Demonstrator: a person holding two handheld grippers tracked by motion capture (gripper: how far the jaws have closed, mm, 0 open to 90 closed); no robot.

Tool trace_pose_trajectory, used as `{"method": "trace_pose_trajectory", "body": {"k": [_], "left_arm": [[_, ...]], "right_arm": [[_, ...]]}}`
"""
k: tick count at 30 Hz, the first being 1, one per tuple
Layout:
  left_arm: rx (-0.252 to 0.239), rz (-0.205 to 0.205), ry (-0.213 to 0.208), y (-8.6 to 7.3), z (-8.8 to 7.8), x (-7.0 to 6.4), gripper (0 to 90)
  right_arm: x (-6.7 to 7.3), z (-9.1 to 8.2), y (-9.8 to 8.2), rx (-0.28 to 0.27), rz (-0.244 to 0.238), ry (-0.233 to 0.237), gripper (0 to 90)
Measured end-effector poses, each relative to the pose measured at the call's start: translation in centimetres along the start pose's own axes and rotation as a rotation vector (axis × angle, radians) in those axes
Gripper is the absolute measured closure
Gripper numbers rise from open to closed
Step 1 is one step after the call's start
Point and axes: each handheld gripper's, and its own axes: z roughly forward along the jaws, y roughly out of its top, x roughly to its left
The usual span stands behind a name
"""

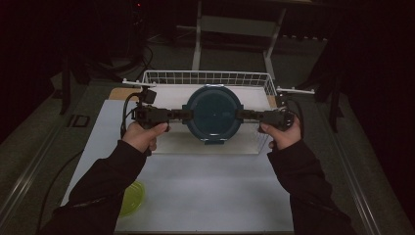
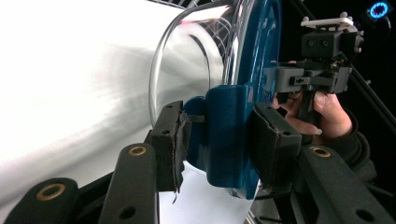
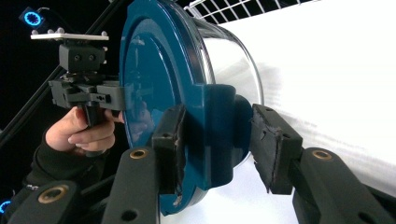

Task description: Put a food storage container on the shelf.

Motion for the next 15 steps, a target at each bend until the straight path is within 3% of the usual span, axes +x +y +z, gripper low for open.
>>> {"method": "trace_pose_trajectory", "body": {"k": [2, 3, 8, 13, 15], "left_arm": [[-0.004, -0.005, 0.005, 0.2, 0.0, 0.4, 56.4], [-0.01, -0.029, -0.013, 0.4, 0.0, 0.9, 56.3], [-0.019, -0.06, -0.03, 0.9, 0.0, 1.6, 55.9], [-0.016, -0.1, -0.045, 1.4, 0.2, 2.1, 55.1], [-0.02, -0.114, -0.049, 1.6, 0.3, 2.4, 54.3]], "right_arm": [[-0.1, 0.4, 0.4, -0.003, 0.005, -0.01, 56.7], [-0.1, 0.7, 0.8, -0.008, 0.013, -0.013, 56.8], [0.1, 1.0, 1.7, -0.009, 0.019, -0.027, 56.5], [-0.4, 1.3, 1.8, -0.038, 0.052, -0.02, 55.6], [-0.4, 1.5, 2.0, -0.044, 0.05, -0.037, 54.6]]}}
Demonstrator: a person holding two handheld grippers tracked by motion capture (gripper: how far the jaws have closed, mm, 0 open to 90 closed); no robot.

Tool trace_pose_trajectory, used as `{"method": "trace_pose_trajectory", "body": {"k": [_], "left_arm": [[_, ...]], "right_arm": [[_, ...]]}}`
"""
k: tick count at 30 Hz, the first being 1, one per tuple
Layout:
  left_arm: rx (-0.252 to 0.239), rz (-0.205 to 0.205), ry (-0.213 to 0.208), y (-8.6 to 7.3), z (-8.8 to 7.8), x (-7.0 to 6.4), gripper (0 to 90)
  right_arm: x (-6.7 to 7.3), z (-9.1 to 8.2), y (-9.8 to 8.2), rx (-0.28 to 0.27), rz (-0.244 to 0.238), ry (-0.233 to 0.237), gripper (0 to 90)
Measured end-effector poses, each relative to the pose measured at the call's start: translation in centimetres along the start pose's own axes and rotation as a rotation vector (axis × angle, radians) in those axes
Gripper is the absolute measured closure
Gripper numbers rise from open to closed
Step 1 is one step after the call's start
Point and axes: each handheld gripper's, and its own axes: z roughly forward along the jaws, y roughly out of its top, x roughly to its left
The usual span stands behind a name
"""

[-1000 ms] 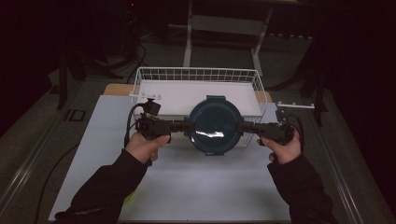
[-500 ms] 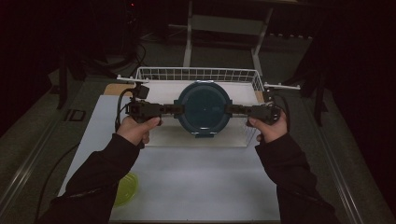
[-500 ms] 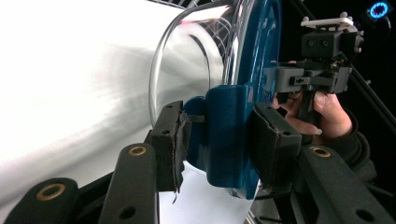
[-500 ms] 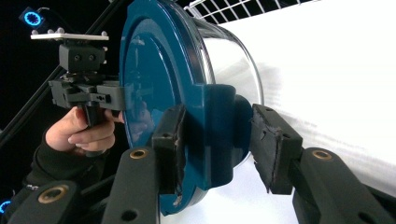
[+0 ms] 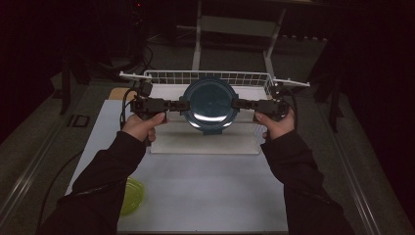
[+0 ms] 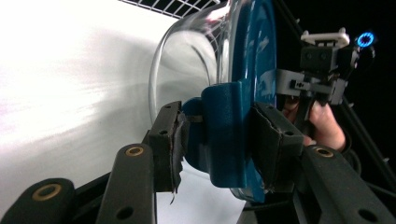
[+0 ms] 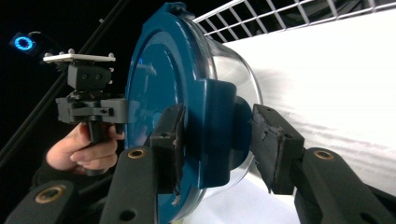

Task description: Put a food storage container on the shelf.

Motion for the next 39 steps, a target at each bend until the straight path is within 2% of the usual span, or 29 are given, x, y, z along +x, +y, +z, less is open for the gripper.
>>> {"method": "trace_pose_trajectory", "body": {"k": [6, 7, 11, 12, 17, 19, 21, 22, 23, 24, 25, 27, 29, 30, 31, 32, 33, 34, 35, 36, 37, 38, 39], "left_arm": [[-0.013, -0.035, -0.012, 0.4, 0.2, 0.7, 52.4], [-0.026, -0.06, -0.017, 0.6, 0.4, 1.0, 52.0], [-0.035, -0.081, 0.001, 1.0, 0.6, 1.4, 50.3], [-0.036, -0.083, 0.006, 1.1, 0.6, 1.4, 49.9], [-0.039, -0.053, 0.017, 1.3, 0.6, 1.4, 49.5], [-0.042, -0.026, 0.027, 1.3, 0.6, 1.2, 49.2], [-0.054, 0.019, 0.062, 1.2, 0.5, 0.8, 48.1], [-0.054, 0.019, 0.062, 1.2, 0.5, 0.8, 45.8], [-0.071, 0.058, 0.086, 1.3, 0.3, 0.5, 42.9], [-0.071, 0.058, 0.086, 1.3, 0.3, 0.5, 42.6], [-0.105, 0.097, 0.108, 1.3, -0.1, 0.0, 40.8], [-0.124, 0.124, 0.106, 1.3, -0.6, -0.5, 37.9], [-0.137, 0.164, 0.102, 1.1, -1.0, -0.9, 35.2], [-0.124, 0.185, 0.085, 0.9, -1.1, -1.2, 33.2], [-0.124, 0.185, 0.085, 0.9, -1.1, -1.2, 33.1], [-0.115, 0.231, 0.088, 0.5, -1.3, -1.7, 32.6], [-0.113, 0.256, 0.103, 0.2, -1.4, -2.0, 30.8], [-0.119, 0.274, 0.112, -0.1, -1.5, -2.3, 27.6], [-0.119, 0.274, 0.112, -0.1, -1.5, -2.3, 23.3], [-0.125, 0.305, 0.122, -0.8, -1.8, -2.7, 20.0], [-0.125, 0.305, 0.122, -0.8, -1.8, -2.7, 16.1], [-0.135, 0.33, 0.125, -1.6, -2.2, -3.0, 12.5], [-0.133, 0.339, 0.126, -1.9, -2.3, -3.1, 11.6]], "right_arm": [[-0.2, 0.4, 0.5, 0.0, -0.004, -0.029, 52.5], [-0.2, 0.5, 0.5, -0.002, -0.006, -0.034, 52.2], [-0.4, 0.9, 0.8, -0.012, -0.021, -0.052, 51.6], [-0.5, 0.9, 0.8, -0.012, -0.026, -0.053, 55.0], [-0.5, 1.2, 1.1, -0.007, -0.03, -0.061, 53.7], [-0.5, 1.2, 1.0, -0.006, -0.027, -0.054, 53.3], [-0.5, 1.1, 1.1, -0.003, -0.034, -0.052, 53.2], [-0.4, 1.1, 1.1, -0.002, -0.045, -0.057, 53.0], [-0.3, 1.1, 1.1, 0.001, -0.057, -0.064, 52.8], [-0.1, 1.0, 1.1, 0.0, -0.072, -0.071, 52.6], [0.0, 0.8, 1.1, -0.005, -0.082, -0.076, 52.3], [0.4, 0.5, 1.1, -0.009, -0.119, -0.094, 51.3], [0.7, -0.1, 1.0, -0.025, -0.131, -0.088, 51.7], [1.0, -0.3, 0.9, -0.032, -0.148, -0.09, 53.9], [1.4, -0.6, 0.8, -0.039, -0.173, -0.092, 55.3], [1.8, -0.8, 0.7, -0.042, -0.195, -0.092, 55.8], [2.2, -1.0, 0.5, -0.045, -0.214, -0.094, 56.6], [2.5, -1.3, 0.3, -0.048, -0.223, -0.089, 57.8], [2.9, -1.5, 0.1, -0.049, -0.238, -0.081, 58.3], [3.2, -1.7, -0.2, -0.043, -0.249, -0.074, 59.1], [3.2, -1.7, -0.2, -0.043, -0.249, -0.074, 59.1], [3.9, -1.9, -1.0, -0.032, -0.262, -0.045, 61.7], [4.1, -1.9, -1.4, -0.023, -0.271, -0.043, 62.5]]}}
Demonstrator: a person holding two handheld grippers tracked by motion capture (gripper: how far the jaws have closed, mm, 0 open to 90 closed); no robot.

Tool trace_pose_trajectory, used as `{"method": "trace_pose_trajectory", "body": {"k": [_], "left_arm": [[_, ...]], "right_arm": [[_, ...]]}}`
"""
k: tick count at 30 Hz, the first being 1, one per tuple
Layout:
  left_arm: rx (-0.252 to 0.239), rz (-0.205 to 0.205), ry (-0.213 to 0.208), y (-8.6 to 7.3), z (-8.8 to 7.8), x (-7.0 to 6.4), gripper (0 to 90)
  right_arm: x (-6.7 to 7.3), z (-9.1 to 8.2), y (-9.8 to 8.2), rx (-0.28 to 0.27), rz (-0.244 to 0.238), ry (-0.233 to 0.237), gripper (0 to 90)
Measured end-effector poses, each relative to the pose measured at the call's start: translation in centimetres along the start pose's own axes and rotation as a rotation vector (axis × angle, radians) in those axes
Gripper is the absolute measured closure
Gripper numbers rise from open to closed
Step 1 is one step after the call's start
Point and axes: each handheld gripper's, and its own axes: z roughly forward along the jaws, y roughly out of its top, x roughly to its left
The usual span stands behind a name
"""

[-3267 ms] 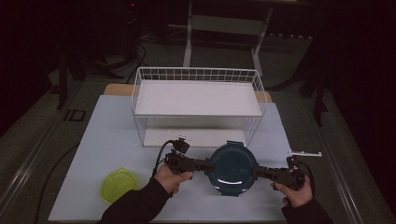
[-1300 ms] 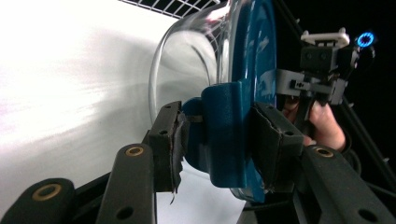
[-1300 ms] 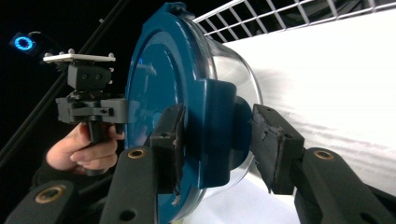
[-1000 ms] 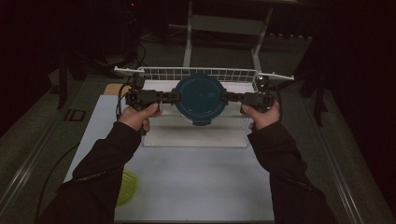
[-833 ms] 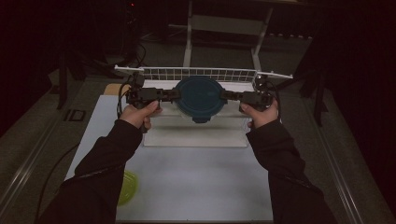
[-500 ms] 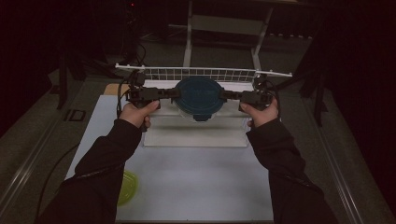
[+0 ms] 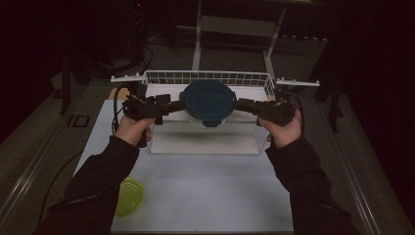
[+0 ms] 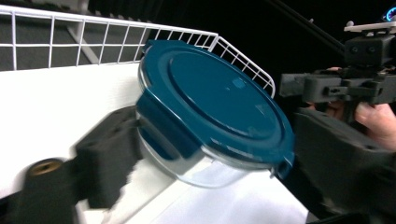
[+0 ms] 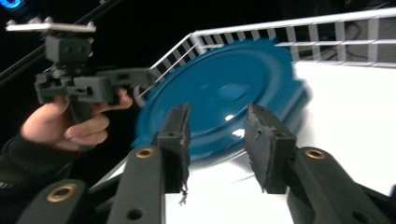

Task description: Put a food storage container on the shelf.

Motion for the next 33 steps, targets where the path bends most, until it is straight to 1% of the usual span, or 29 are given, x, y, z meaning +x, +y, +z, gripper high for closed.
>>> {"method": "trace_pose_trajectory", "body": {"k": [1, 3, 4, 5, 6, 7, 8, 9, 10, 11, 12, 13, 16, 17, 18, 20, 22, 24, 25, 26, 29, 31, 33], "left_arm": [[-0.002, 0.012, -0.003, -0.3, -0.2, -0.2, 9.3], [-0.003, 0.038, 0.005, -0.9, -0.7, -0.6, 3.1], [-0.003, 0.038, 0.005, -0.9, -0.7, -0.6, 1.7], [-0.018, 0.063, 0.021, -1.5, -1.3, -0.9, 1.7], [-0.025, 0.078, 0.036, -1.8, -1.5, -1.2, 1.6], [-0.035, 0.09, 0.046, -2.2, -1.8, -1.3, 1.1], [-0.035, 0.09, 0.046, -2.2, -1.8, -1.3, 0.9], [-0.035, 0.121, 0.071, -2.9, -2.2, -1.8, 0.6], [-0.041, 0.128, 0.075, -3.3, -2.3, -1.9, 0.6], [-0.041, 0.128, 0.075, -3.3, -2.3, -1.9, 0.6], [-0.034, 0.138, 0.079, -3.7, -2.5, -2.1, 0.6], [-0.032, 0.15, 0.079, -4.3, -2.8, -2.3, 0.6], [-0.034, 0.16, 0.078, -5.1, -3.2, -2.4, 0.5], [-0.034, 0.16, 0.078, -5.1, -3.2, -2.4, 0.5], [-0.028, 0.158, 0.076, -5.5, -3.3, -2.4, 0.5], [-0.018, 0.143, 0.071, -6.2, -3.6, -2.4, 0.5], [-0.013, 0.145, 0.075, -6.7, -3.8, -2.3, 0.5], [-0.012, 0.146, 0.077, -6.9, -3.9, -2.2, 0.5], [-0.014, 0.14, 0.08, -7.3, -4.0, -2.0, 0.5], [-0.013, 0.139, 0.083, -7.5, -4.1, -1.9, 0.5], [-0.003, 0.138, 0.091, -7.9, -4.3, -1.7, 0.5], [-0.001, 0.136, 0.09, -8.1, -4.4, -1.5, 0.5], [0.005, 0.153, 0.103, -8.3, -4.4, -1.5, 0.5]], "right_arm": [[0.3, 0.0, -0.4, 0.007, -0.009, 0.012, 63.2], [0.9, 0.0, -1.1, 0.02, -0.01, 0.042, 66.0], [1.2, -0.1, -1.5, 0.024, -0.012, 0.055, 68.4], [1.5, 0.0, -1.8, 0.029, -0.012, 0.071, 69.8], [1.8, 0.1, -2.2, 0.038, -0.015, 0.079, 72.7], [2.1, 0.2, -2.6, 0.045, -0.017, 0.086, 76.2], [2.1, 0.2, -2.6, 0.045, -0.017, 0.086, 76.2], [2.8, 0.5, -3.3, 0.068, -0.035, 0.097, 86.7], [3.0, 0.7, -3.5, 0.074, -0.043, 0.092, 89.6], [3.0, 0.7, -3.5, 0.074, -0.043, 0.092, 89.6], [3.4, 1.3, -4.1, 0.094, -0.03, 0.107, 89.8], [3.5, 1.5, -4.3, 0.1, -0.03, 0.112, 89.8], [3.6, 2.4, -4.8, 0.111, -0.014, 0.12, 89.9], [3.6, 2.4, -4.8, 0.111, -0.014, 0.12, 89.9], [3.5, 2.8, -4.8, 0.114, -0.014, 0.117, 89.8], [3.3, 3.6, -4.7, 0.112, 0.005, 0.11, 89.8], [3.2, 4.1, -4.5, 0.11, 0.004, 0.093, 89.8], [3.0, 4.6, -4.4, 0.11, 0.015, 0.103, 89.9], [3.0, 4.8, -4.3, 0.109, 0.003, 0.083, 89.9], [3.0, 5.0, -4.2, 0.108, 0.001, 0.075, 89.9], [2.5, 5.6, -4.1, 0.107, 0.022, 0.076, 89.9], [2.3, 6.0, -4.0, 0.101, 0.033, 0.076, 89.9], [2.2, 6.4, -3.7, 0.095, 0.029, 0.063, 89.9]]}}
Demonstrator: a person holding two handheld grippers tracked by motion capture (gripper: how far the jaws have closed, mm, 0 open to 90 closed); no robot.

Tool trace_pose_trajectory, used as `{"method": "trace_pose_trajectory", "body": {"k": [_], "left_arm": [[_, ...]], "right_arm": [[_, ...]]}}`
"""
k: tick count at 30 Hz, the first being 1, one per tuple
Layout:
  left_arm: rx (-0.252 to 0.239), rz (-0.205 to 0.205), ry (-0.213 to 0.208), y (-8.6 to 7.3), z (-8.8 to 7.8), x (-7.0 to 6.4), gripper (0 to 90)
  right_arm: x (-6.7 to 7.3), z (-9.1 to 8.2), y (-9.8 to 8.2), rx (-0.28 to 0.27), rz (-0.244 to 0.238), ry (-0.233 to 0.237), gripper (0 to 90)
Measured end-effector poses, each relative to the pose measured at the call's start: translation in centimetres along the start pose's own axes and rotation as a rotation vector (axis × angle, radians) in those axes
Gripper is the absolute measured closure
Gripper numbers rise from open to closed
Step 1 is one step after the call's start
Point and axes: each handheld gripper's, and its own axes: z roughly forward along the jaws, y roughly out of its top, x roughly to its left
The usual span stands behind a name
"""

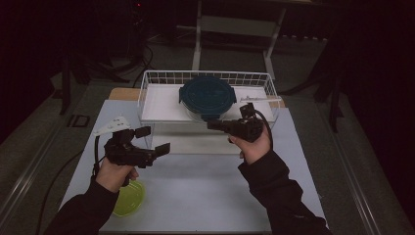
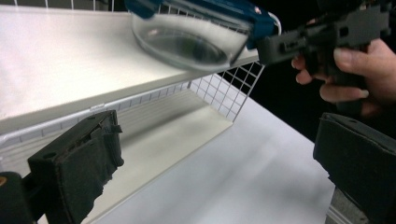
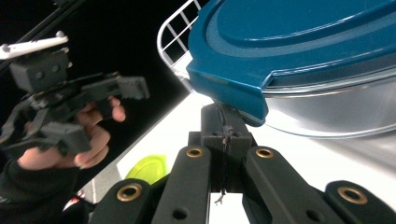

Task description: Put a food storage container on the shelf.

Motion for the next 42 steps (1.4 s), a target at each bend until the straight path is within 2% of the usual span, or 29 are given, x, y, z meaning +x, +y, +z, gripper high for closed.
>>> {"method": "trace_pose_trajectory", "body": {"k": [4, 11, 16, 21, 24, 26, 29, 34, 36, 38, 39, 42], "left_arm": [[0.009, 0.02, 0.01, -0.1, 0.0, 0.0, 0.6], [0.017, 0.021, 0.007, -0.4, -0.1, 0.0, 0.5], [0.016, 0.025, 0.008, -0.4, -0.2, 0.1, 0.6], [0.017, 0.018, 0.009, -0.5, -0.2, 0.2, 0.6], [0.023, 0.021, 0.005, -0.6, -0.2, 0.2, 0.6], [0.037, 0.027, -0.001, -0.6, -0.3, 0.2, 0.6], [0.046, 0.039, -0.01, -0.7, -0.3, 0.0, 0.6], [0.043, 0.066, -0.043, -0.8, -0.5, -0.4, 0.6], [0.039, 0.062, -0.063, -0.8, -0.7, -0.2, 0.6], [0.033, 0.057, -0.061, -0.9, -0.9, 0.0, 0.6], [0.035, 0.055, -0.054, -1.0, -1.0, 0.1, 0.6], [0.041, 0.046, -0.069, -1.3, -1.4, 0.5, 0.6]], "right_arm": [[-0.3, 0.5, 0.6, -0.005, 0.007, -0.014, 89.9], [-1.1, 1.0, 1.4, -0.019, 0.028, -0.043, 89.8], [-1.6, 1.0, 1.8, -0.021, 0.047, -0.043, 89.9], [-1.3, 1.2, 1.7, -0.02, 0.025, -0.057, 89.0], [-1.2, 1.1, 1.5, -0.012, 0.018, -0.05, 86.8], [-1.0, 1.0, 1.2, -0.009, -0.001, -0.049, 83.3], [-0.3, 0.4, 0.6, -0.01, -0.041, -0.04, 70.8], [0.3, -0.7, -0.4, -0.044, -0.087, -0.02, 42.7], [0.5, -1.1, -0.8, -0.065, -0.108, -0.001, 32.1], [0.7, -1.7, -1.4, -0.077, -0.135, 0.035, 23.3], [0.7, -1.9, -1.7, -0.082, -0.144, 0.045, 20.2], [0.8, -2.7, -2.5, -0.095, -0.155, 0.043, 18.0]]}}
